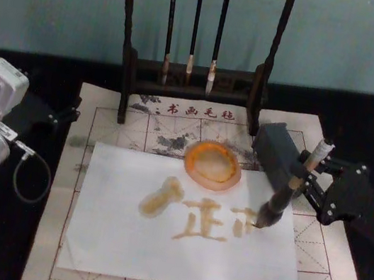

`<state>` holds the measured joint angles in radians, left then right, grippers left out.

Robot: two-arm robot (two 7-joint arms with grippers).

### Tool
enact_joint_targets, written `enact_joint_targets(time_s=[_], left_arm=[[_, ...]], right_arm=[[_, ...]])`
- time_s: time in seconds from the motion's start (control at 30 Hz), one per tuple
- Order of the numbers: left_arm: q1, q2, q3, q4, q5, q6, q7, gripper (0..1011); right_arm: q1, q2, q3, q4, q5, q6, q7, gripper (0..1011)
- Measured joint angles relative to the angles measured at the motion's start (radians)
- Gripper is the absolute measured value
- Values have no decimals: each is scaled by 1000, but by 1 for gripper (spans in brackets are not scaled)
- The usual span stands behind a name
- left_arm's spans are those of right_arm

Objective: Pick up the brush from the inkstone, write on the paper, then place the brush back to its original position.

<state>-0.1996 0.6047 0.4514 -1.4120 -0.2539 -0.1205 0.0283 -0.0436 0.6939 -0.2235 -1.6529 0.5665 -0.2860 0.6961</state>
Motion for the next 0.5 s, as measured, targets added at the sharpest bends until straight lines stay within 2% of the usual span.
enact_joint_targets(time_s=[0.5], left_arm=[[0,0,0,0,0,0,0,1001]], right_arm=[[-39,11,33,-24,-2,-8,-8,199]])
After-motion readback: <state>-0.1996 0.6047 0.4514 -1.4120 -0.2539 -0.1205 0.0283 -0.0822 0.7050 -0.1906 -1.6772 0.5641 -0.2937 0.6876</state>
